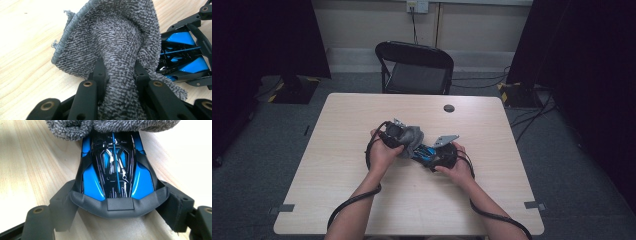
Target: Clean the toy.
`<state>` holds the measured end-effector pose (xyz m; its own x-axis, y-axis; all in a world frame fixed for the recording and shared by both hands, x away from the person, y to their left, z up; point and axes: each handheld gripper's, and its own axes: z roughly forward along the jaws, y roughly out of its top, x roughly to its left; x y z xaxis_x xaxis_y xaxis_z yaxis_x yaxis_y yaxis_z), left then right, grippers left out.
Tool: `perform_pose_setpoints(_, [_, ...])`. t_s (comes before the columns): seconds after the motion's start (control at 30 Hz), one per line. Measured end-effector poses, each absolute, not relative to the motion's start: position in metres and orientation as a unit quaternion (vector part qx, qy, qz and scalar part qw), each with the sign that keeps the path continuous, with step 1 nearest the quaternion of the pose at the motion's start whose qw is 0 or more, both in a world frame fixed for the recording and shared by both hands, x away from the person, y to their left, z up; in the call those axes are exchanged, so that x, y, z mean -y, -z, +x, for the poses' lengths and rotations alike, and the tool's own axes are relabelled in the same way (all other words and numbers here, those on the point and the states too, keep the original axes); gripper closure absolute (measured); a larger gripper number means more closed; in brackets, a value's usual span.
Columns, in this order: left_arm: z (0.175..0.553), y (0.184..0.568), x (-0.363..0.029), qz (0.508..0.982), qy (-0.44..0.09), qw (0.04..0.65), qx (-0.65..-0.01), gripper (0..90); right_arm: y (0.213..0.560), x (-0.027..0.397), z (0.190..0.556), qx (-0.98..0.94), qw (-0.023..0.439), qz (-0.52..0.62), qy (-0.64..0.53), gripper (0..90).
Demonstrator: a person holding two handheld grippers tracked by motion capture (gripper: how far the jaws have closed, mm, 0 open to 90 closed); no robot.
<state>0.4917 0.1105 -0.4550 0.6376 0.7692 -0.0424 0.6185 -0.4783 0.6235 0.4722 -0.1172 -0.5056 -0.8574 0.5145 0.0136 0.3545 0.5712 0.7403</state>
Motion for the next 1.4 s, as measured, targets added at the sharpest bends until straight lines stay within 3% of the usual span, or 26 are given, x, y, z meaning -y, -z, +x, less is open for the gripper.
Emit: perform_pose_setpoints(1.4, [0.514,0.470,-0.147,0.821,-0.125,0.295,-0.473,71.2,0.506,0.118,0.472,-0.881,0.103,0.246,-0.392,24.3])
